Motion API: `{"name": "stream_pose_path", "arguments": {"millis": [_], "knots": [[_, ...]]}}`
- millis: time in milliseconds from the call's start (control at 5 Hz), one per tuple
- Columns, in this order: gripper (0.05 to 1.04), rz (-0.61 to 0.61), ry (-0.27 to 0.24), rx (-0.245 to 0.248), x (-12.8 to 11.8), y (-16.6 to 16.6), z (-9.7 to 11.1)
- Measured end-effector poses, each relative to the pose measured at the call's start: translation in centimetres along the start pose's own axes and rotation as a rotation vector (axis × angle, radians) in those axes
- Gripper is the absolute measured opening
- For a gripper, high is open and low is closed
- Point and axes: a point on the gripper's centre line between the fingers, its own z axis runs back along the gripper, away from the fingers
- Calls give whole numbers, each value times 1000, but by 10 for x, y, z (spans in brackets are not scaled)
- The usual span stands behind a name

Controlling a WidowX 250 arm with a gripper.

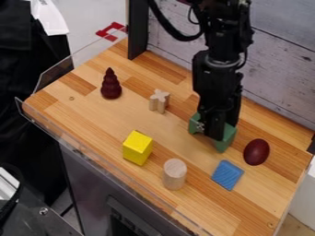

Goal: Pick up the green arch on top of the white cylinder and blue cube and put it on the table

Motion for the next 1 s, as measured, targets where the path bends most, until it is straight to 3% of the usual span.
{"name": "stream_pose_path", "arguments": {"millis": [200,400,600,800,1000], "knots": [[595,-2,5,3,-1,0,0],[895,-27,25,-1,-3,2,-2],[1009,-69,1,-50,-2,0,17],[1002,-108,-55,-43,2,7,40],[1000,-236,-117,25,2,19,76]]}}
